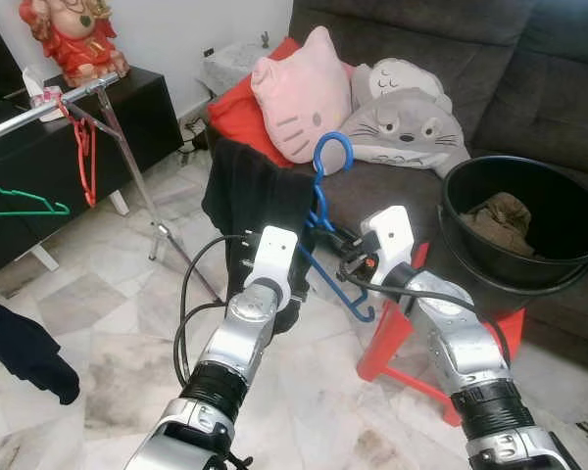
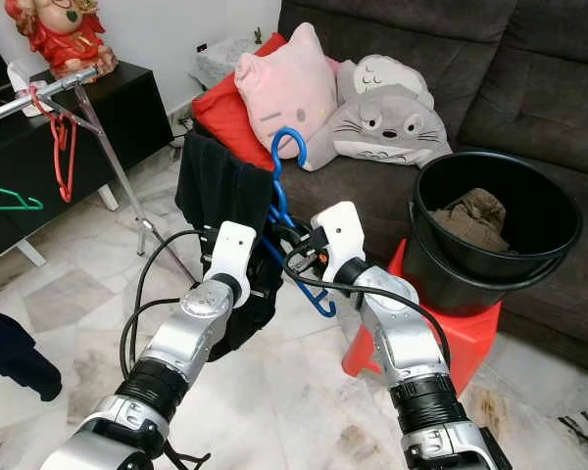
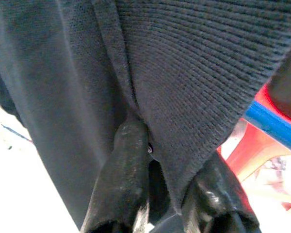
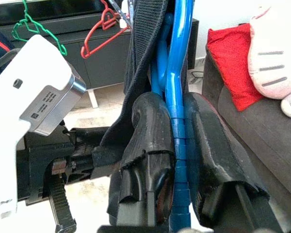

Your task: Hang hanger

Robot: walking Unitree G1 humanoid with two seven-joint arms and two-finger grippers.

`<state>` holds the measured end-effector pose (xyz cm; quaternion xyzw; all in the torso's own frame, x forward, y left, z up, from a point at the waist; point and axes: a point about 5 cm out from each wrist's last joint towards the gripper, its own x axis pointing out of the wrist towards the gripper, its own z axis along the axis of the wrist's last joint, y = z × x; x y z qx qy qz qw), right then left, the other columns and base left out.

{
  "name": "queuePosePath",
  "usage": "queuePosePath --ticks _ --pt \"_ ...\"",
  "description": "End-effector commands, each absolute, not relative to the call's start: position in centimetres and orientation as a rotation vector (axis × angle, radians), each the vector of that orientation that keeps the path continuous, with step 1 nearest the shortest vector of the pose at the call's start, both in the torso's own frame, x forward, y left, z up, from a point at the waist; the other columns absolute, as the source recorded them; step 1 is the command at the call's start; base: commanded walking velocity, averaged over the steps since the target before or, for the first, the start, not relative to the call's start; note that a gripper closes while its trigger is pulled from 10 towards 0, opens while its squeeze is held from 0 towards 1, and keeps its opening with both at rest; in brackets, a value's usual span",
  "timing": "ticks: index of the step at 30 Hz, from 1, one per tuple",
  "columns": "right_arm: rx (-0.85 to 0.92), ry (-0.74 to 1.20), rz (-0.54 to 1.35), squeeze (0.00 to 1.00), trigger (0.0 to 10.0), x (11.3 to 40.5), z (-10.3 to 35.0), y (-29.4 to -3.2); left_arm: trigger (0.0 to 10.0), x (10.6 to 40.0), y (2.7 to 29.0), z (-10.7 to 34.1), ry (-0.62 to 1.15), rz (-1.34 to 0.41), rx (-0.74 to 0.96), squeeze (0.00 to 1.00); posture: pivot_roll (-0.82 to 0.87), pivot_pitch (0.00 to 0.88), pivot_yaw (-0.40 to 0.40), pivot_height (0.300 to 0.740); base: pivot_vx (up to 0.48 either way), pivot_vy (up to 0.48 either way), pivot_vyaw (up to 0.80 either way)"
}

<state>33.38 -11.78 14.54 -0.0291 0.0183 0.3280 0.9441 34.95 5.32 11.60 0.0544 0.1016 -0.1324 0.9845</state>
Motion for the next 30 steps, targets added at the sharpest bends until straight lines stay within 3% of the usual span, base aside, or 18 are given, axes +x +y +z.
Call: queuePosePath --ticks 1,30 --pt "-0.054 -0.031 0.686 0.00 0.0 33.29 15.95 -11.33 0.0 35.16 5.47 11.72 0.211 -0.252 0.115 0.00 -0.18 0.058 0.037 0.740 0.000 0.000 0.00" --pt "-0.054 -0.013 0.700 0.00 0.0 33.23 15.72 -11.02 0.0 35.04 5.10 12.00 0.192 -0.271 0.076 0.00 -0.18 0.068 0.040 0.740 0.000 0.000 0.00"
